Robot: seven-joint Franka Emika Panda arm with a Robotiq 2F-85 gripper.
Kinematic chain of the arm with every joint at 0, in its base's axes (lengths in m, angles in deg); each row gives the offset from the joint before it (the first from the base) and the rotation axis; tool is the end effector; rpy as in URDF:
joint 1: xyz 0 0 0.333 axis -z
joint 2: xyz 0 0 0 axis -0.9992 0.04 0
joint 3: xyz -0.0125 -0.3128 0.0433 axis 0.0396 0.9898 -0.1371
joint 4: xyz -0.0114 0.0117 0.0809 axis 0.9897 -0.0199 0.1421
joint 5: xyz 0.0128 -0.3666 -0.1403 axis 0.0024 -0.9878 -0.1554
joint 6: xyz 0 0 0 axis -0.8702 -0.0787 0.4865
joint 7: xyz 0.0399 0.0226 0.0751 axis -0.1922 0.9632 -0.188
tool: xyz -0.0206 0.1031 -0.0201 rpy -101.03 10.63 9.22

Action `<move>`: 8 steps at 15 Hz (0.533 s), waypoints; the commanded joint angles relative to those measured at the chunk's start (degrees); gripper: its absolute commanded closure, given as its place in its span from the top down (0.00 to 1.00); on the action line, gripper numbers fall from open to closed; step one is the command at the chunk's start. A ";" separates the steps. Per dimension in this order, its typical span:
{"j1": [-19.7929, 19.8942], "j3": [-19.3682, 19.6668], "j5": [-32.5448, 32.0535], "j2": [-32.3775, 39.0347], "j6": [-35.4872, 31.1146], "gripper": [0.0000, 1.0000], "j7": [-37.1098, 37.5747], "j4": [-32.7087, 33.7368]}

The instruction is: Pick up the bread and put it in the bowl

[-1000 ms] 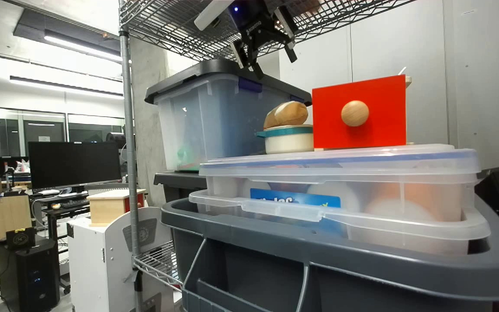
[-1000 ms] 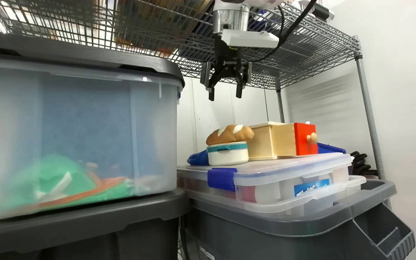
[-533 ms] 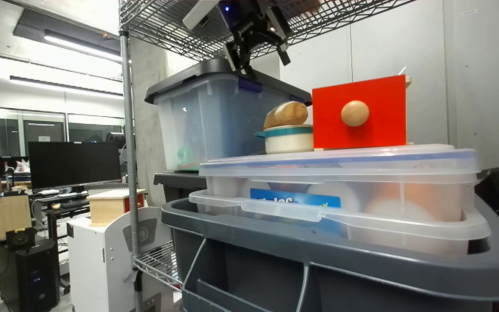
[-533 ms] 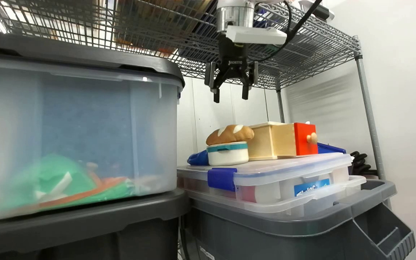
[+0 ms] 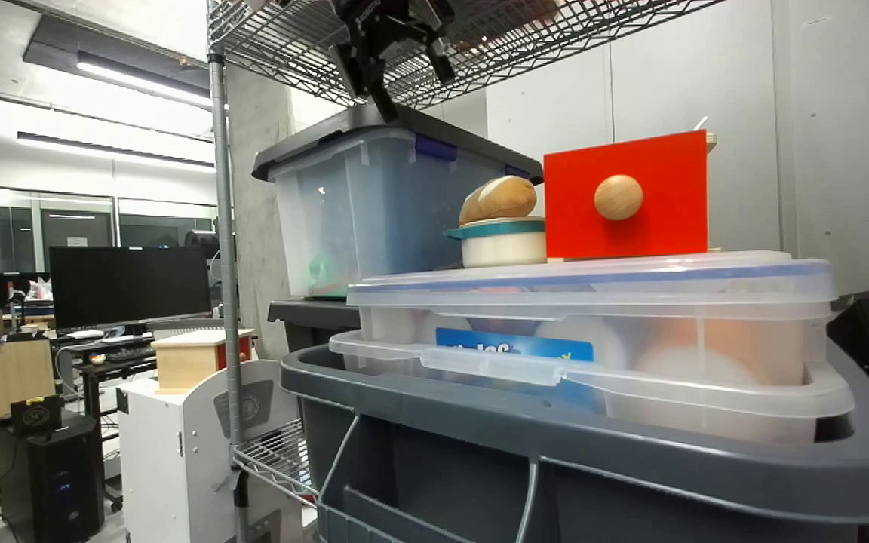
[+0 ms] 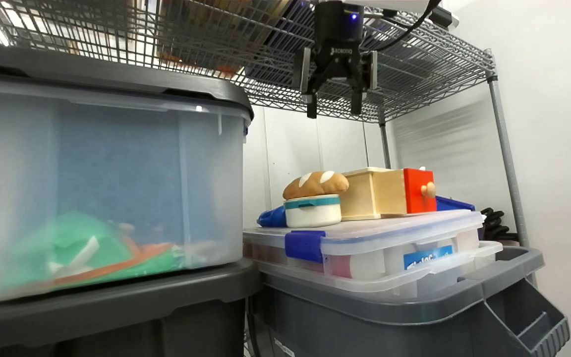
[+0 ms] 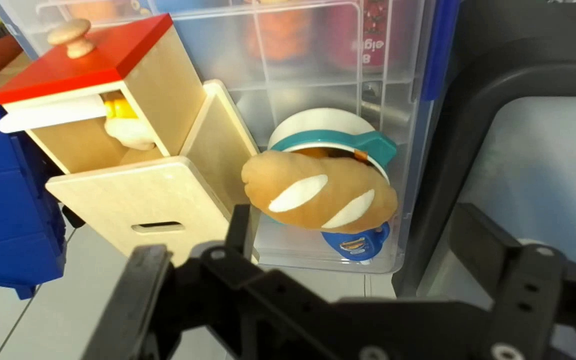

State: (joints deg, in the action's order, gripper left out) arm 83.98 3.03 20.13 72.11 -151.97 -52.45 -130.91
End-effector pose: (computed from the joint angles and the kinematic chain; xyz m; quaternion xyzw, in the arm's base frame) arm 0.5388 0.0799 0.5883 0.9655 -0.0123 0.2446 0.0890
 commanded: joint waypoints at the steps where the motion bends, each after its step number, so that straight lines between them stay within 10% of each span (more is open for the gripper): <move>1: 0.38 -1.31 1.29 -7.19 1.96 1.00 1.01 -5.57; 8: 2.05 -3.80 1.46 -13.56 13.26 1.00 7.52 -9.29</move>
State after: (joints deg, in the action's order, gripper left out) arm 84.36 0.78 20.62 60.89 -142.84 -47.69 -138.81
